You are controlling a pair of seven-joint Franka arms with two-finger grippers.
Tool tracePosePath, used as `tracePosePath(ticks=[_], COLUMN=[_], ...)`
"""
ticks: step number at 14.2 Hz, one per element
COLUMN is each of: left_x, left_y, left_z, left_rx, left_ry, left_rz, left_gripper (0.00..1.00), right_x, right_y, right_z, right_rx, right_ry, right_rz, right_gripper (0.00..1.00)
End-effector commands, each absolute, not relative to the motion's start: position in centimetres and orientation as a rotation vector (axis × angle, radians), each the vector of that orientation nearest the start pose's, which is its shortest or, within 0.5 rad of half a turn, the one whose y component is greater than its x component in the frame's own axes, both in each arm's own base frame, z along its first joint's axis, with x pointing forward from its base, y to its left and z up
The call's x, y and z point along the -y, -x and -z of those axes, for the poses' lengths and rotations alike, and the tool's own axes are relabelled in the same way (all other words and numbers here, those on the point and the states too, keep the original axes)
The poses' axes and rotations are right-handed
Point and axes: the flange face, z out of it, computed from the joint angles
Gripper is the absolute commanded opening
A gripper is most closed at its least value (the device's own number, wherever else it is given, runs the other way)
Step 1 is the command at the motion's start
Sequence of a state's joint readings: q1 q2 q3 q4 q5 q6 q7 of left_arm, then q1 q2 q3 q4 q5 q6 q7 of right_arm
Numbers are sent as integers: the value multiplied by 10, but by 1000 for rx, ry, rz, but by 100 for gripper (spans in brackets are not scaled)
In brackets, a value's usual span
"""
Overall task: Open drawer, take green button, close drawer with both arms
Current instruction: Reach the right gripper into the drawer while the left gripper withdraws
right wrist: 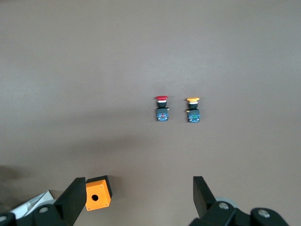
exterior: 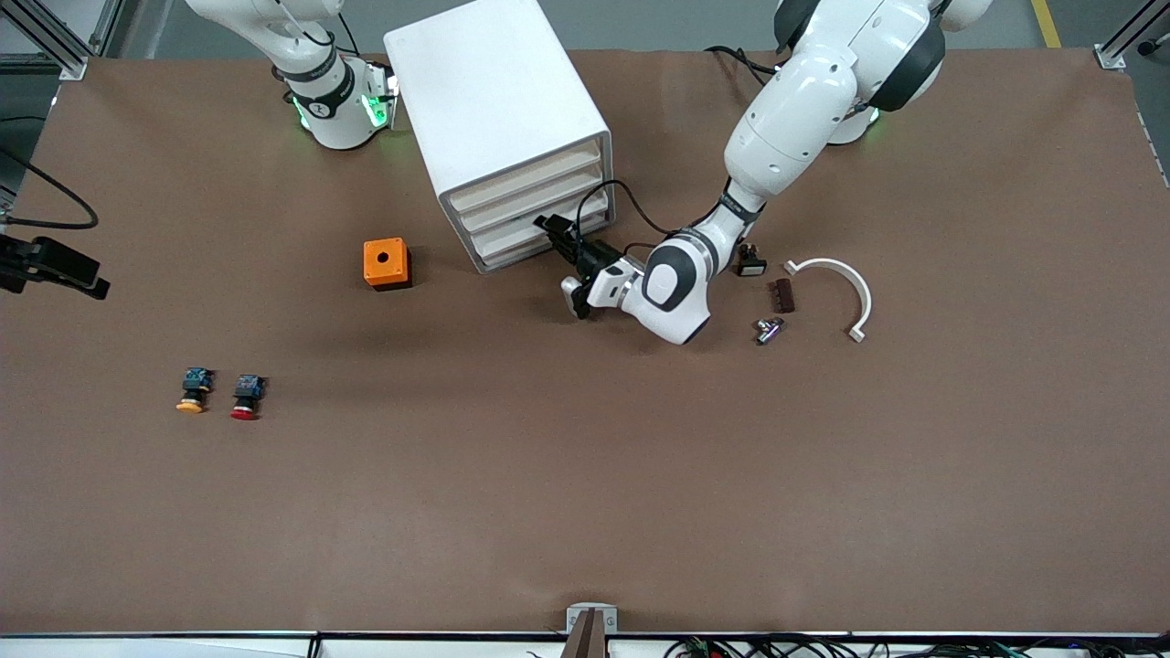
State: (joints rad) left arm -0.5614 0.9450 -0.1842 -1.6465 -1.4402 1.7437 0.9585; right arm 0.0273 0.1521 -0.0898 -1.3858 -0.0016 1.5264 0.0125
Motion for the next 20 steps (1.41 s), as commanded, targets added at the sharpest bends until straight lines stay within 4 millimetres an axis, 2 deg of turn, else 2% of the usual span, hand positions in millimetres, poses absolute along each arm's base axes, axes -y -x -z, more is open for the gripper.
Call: tracePosePath(ticks=[1,5,8,10,13,15,17,18,19,20], left_x=[475,464,451,432,406,396,397,399,402,403], left_y=[-437,-460,-479,-502,-528,-542,-542,-540,-539,-537], left_z=[-104,-110,-113,-118,-120,-126,-127,-126,-126,-126], left_rx=[474,454,438,429,422,421,411,409,412,403], left_ry=[-1598,-1614,-1621,-1647,-1680,-1686,-1689,-1692,-1694,-1697], left_rz=[523,506,476,452,424,395,408,415,420,432], left_gripper=[0,0,0,0,0,0,0,7,25,76], right_x=[-2,-87,-164,-214,-272,-313,-346,-369,-381,-394], right_y=[-593,-580,-561,-544,-522,-505,-491,-479,-475,-470], right_z=[-621,-602,-583,-564,-542,-521,-498,-485,-473,-460], right_rx=[-223,-536,-777,-860,-991,-1080,-1154,-1169,-1192,-1207], right_ry=[3150,3131,3121,3128,3099,3039,2973,2952,2929,2919], right_rz=[-87,-186,-230,-243,-195,-172,-155,-128,-108,-98], right_gripper=[100,100,100,100,100,100,100,100,100,100])
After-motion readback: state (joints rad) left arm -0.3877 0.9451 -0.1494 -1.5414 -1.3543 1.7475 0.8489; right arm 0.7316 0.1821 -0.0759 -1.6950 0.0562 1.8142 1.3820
